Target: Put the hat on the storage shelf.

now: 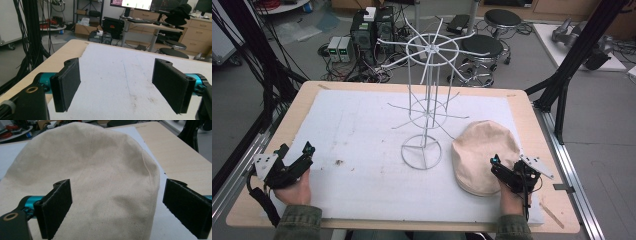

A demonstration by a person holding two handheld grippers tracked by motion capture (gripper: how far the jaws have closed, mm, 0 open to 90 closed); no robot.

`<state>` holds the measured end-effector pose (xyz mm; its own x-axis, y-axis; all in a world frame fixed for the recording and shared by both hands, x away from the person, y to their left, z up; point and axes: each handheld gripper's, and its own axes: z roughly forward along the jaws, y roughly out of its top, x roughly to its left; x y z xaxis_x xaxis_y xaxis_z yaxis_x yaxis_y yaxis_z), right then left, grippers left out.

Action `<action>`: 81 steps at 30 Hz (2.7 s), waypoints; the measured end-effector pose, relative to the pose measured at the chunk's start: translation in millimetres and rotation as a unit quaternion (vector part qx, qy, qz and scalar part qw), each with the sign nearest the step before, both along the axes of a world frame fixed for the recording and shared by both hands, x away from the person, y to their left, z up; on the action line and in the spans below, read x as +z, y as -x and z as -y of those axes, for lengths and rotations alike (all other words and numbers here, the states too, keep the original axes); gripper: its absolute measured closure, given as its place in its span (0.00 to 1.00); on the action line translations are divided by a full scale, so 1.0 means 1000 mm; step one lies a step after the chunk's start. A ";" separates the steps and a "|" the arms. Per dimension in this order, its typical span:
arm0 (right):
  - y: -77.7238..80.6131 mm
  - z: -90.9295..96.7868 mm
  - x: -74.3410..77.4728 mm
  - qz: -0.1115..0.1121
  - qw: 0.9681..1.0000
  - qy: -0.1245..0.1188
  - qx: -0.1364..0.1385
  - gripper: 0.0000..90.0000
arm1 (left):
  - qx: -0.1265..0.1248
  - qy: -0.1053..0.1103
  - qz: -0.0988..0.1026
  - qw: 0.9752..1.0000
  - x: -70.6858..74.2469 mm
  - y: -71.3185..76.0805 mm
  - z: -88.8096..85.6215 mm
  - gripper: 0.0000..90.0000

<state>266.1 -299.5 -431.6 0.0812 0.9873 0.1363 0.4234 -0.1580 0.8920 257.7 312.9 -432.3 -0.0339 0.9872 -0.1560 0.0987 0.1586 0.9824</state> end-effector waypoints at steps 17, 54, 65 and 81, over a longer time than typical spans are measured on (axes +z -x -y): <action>-0.007 -0.008 -0.003 -0.054 0.998 0.005 -0.022 0.09 | 0.005 0.001 -0.001 1.000 0.000 -0.001 -0.001 0.25; -0.022 -0.011 -0.016 -0.173 0.985 0.009 -0.006 0.10 | 0.006 0.009 -0.001 1.000 -0.001 0.001 -0.001 0.25; -0.019 -0.009 -0.014 -0.174 0.984 0.031 -0.009 0.38 | 0.006 0.009 0.002 1.000 -0.001 0.001 -0.001 0.25; -0.017 -0.006 -0.005 -0.151 0.988 -0.002 -0.001 0.83 | 0.006 0.016 0.007 1.000 -0.002 0.001 -0.002 0.26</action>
